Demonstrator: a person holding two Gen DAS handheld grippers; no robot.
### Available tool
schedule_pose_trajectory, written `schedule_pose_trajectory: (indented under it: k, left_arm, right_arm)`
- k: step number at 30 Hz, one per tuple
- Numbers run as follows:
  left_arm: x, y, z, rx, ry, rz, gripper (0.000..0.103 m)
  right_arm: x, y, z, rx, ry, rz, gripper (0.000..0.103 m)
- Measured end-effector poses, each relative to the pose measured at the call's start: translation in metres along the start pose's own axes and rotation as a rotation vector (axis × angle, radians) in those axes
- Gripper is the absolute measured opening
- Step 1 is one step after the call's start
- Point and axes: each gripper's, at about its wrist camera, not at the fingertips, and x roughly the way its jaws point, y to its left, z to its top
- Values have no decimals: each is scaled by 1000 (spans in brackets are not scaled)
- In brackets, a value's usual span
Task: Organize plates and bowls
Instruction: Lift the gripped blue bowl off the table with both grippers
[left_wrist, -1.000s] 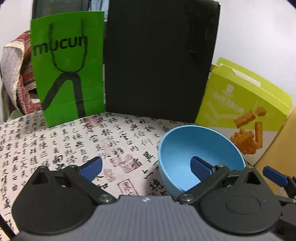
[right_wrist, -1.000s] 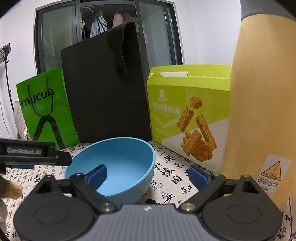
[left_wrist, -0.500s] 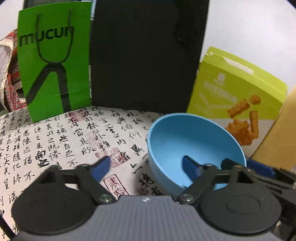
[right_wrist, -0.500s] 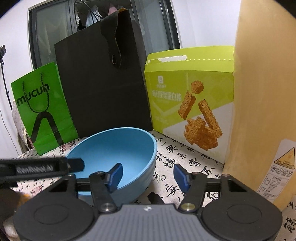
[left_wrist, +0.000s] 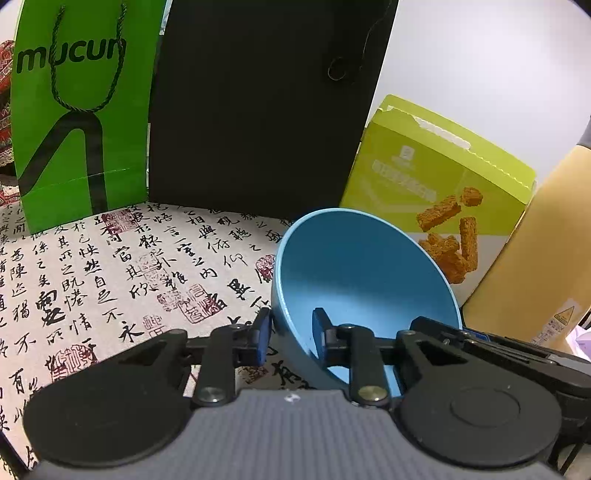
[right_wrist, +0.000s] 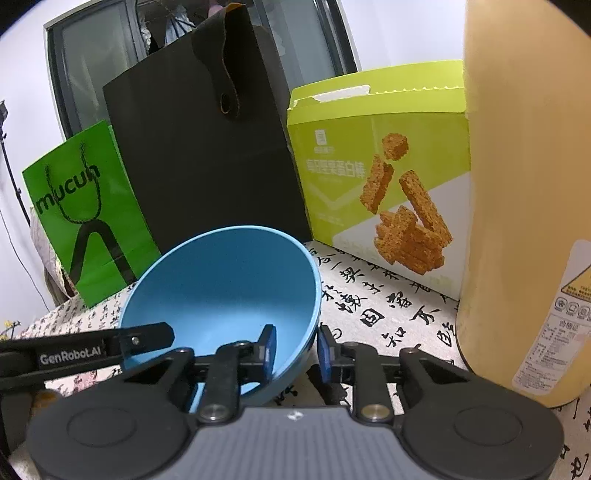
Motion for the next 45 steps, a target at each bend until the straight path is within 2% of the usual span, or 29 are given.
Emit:
schedule_pose_trajectory:
  k: [20, 36, 41, 45]
  left_arm:
    - [-8, -3, -5, 51, -46, 6, 24]
    - [-18, -7, -8, 94, -85, 9, 24]
    - [-25, -6, -9, 99, -84, 21, 24]
    - [-35, -9, -9, 106, -110, 63, 24]
  right_arm:
    - [-13, -6, -2, 48, -45, 25, 19]
    - [-18, -10, -2, 76, -41, 43, 19]
    - [-22, -13, 0, 101, -42, 81, 19]
    - [-25, -10, -1, 100, -33, 120, 19]
